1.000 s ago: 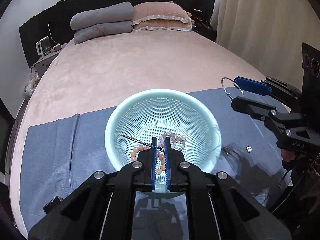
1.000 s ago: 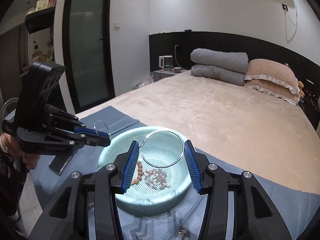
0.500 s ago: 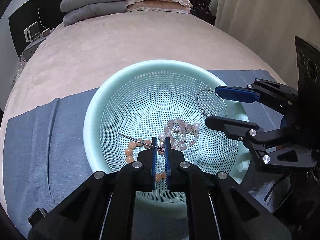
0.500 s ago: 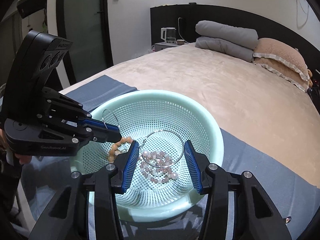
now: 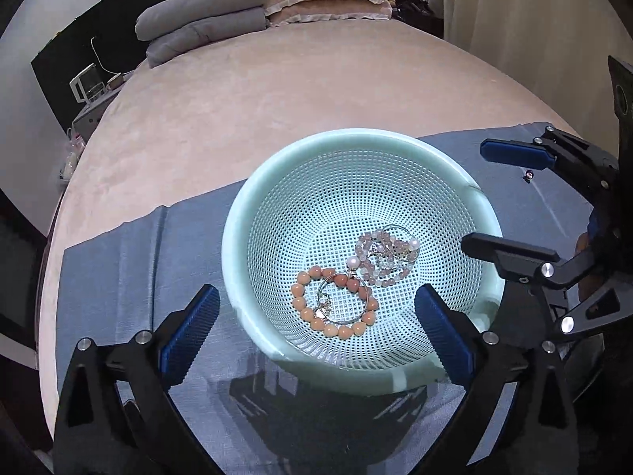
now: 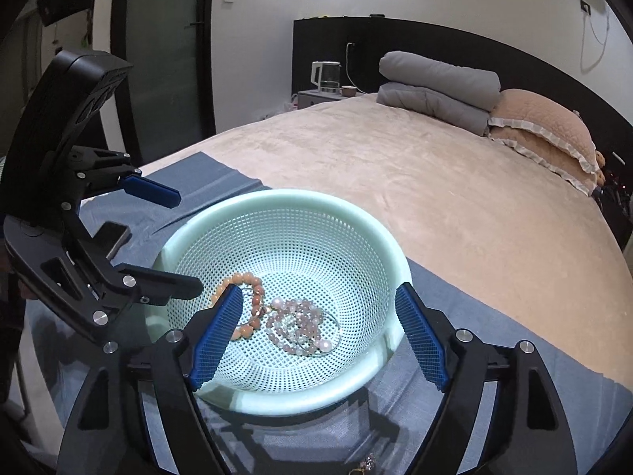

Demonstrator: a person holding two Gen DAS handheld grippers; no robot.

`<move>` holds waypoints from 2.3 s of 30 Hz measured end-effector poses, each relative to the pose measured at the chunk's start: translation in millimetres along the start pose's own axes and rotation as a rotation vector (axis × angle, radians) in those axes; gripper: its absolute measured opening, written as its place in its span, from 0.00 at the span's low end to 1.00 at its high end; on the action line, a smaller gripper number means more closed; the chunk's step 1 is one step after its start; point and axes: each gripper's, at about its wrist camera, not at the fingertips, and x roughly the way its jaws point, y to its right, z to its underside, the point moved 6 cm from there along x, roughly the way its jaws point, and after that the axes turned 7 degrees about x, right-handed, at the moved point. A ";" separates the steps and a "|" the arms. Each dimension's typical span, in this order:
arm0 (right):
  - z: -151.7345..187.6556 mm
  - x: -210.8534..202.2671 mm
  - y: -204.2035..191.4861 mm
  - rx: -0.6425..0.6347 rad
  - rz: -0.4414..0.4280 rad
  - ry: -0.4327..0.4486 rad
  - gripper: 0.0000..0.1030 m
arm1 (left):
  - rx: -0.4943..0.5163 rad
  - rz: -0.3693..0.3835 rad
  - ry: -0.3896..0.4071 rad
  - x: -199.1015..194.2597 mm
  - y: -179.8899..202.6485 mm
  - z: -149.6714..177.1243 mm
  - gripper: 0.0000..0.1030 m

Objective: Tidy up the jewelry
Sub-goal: 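Carry both silver hoop earrings over the green colander and open both grippers, then move both grippers toward the small silver charm earrings on the cloth, then grasp a silver charm earring with the right gripper while the left gripper grasps another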

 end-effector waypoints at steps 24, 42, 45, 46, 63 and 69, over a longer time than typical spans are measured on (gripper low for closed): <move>97.1 -99.0 87.4 0.177 0.175 -0.018 0.86 | 0.146 0.145 0.063 -30.1 121.0 13.3 0.94; 172.1 -68.7 135.3 0.234 0.233 -0.087 0.86 | 0.395 0.097 0.081 54.4 214.6 2.5 0.94; 179.0 -59.4 136.0 0.238 0.223 -0.122 0.85 | 0.460 0.070 0.122 61.0 223.3 -1.3 0.91; 180.9 -57.5 135.7 0.236 0.225 -0.130 0.85 | 0.476 0.066 0.130 62.8 224.6 -2.1 0.89; 187.4 -49.6 123.1 0.229 0.139 -0.176 0.48 | 0.608 0.071 0.092 72.6 249.9 10.5 0.59; 187.8 -49.2 119.1 0.228 0.107 -0.182 0.30 | 0.428 0.187 0.028 87.7 232.9 3.3 0.56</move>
